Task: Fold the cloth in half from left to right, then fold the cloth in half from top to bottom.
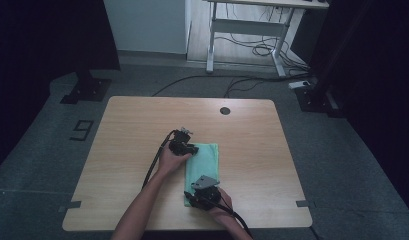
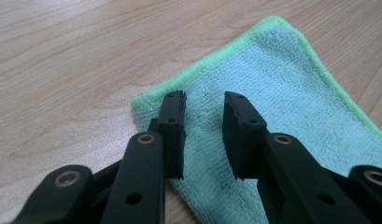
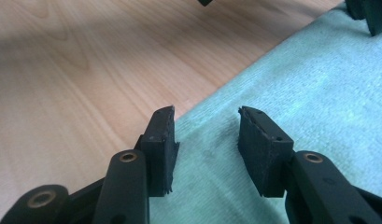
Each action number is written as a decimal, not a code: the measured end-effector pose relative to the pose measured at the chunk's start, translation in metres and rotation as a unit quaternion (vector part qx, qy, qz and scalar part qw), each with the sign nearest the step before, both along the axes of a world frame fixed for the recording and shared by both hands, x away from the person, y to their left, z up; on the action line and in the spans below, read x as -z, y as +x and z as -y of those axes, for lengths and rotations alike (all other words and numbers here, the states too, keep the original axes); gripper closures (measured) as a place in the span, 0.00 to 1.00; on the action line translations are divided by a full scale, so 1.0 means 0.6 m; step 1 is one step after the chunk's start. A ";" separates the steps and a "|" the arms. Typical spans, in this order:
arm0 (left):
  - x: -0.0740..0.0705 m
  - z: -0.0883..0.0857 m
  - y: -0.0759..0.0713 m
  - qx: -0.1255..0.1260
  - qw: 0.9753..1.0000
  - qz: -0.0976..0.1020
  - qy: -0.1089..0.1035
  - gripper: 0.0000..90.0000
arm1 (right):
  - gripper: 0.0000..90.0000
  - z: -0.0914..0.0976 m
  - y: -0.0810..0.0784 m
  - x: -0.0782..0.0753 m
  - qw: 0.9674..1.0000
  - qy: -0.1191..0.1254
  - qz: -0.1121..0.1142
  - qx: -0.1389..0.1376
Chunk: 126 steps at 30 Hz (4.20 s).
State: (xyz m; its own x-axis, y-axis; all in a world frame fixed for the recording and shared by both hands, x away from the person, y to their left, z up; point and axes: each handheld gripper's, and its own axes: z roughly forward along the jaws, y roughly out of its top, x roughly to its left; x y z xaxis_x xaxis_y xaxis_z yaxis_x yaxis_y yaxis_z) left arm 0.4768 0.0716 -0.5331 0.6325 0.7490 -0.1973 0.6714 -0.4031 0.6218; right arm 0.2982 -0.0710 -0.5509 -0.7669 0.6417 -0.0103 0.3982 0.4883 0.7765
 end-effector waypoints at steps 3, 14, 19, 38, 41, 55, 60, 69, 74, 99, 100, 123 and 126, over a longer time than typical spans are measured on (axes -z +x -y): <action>0.000 0.000 0.000 -0.001 1.000 -0.001 -0.001 0.77 | 0.62 0.000 -0.008 0.001 1.000 0.001 0.004 -0.003; 0.002 -0.001 0.003 -0.007 1.000 -0.005 -0.014 0.77 | 0.64 -0.001 -0.022 0.002 1.000 0.007 -0.001 -0.007; -0.002 0.001 0.000 -0.005 1.000 -0.003 -0.013 0.71 | 0.57 0.002 -0.018 -0.001 1.000 0.015 -0.010 -0.009; -0.034 -0.071 -0.042 -0.040 0.998 0.039 -0.036 0.57 | 0.53 0.117 0.104 -0.040 0.993 0.060 0.003 0.104; -0.029 -0.070 -0.036 -0.045 0.998 0.037 -0.034 0.59 | 0.54 0.121 0.128 -0.038 0.992 0.059 -0.001 0.110; 0.000 -0.038 0.002 -0.048 0.998 0.016 -0.024 0.59 | 0.55 0.125 0.252 -0.033 0.989 0.052 -0.034 0.136; 0.004 -0.032 0.011 -0.050 0.999 0.012 -0.006 0.59 | 0.54 0.123 0.282 -0.025 0.987 0.050 -0.047 0.142; 0.005 -0.022 0.014 -0.045 0.999 0.024 0.006 0.60 | 0.58 0.119 0.297 -0.008 0.987 0.031 -0.057 0.146; 0.005 -0.017 0.010 -0.035 0.999 0.029 0.010 0.70 | 0.68 0.118 0.298 -0.006 0.989 0.025 -0.049 0.135; -0.058 -0.016 -0.016 0.005 0.995 0.103 -0.012 0.96 | 0.91 0.139 0.277 -0.059 0.991 0.080 -0.009 0.108; -0.062 -0.016 -0.015 0.004 0.994 0.104 -0.012 0.96 | 0.91 0.139 0.276 -0.063 0.991 0.082 -0.006 0.109; -0.096 -0.024 -0.009 0.013 0.990 0.139 -0.021 0.96 | 0.91 0.135 0.265 -0.107 0.991 0.083 0.040 0.100; -0.113 -0.024 -0.007 0.014 0.988 0.151 -0.023 0.96 | 0.91 0.134 0.268 -0.120 0.990 0.082 0.050 0.101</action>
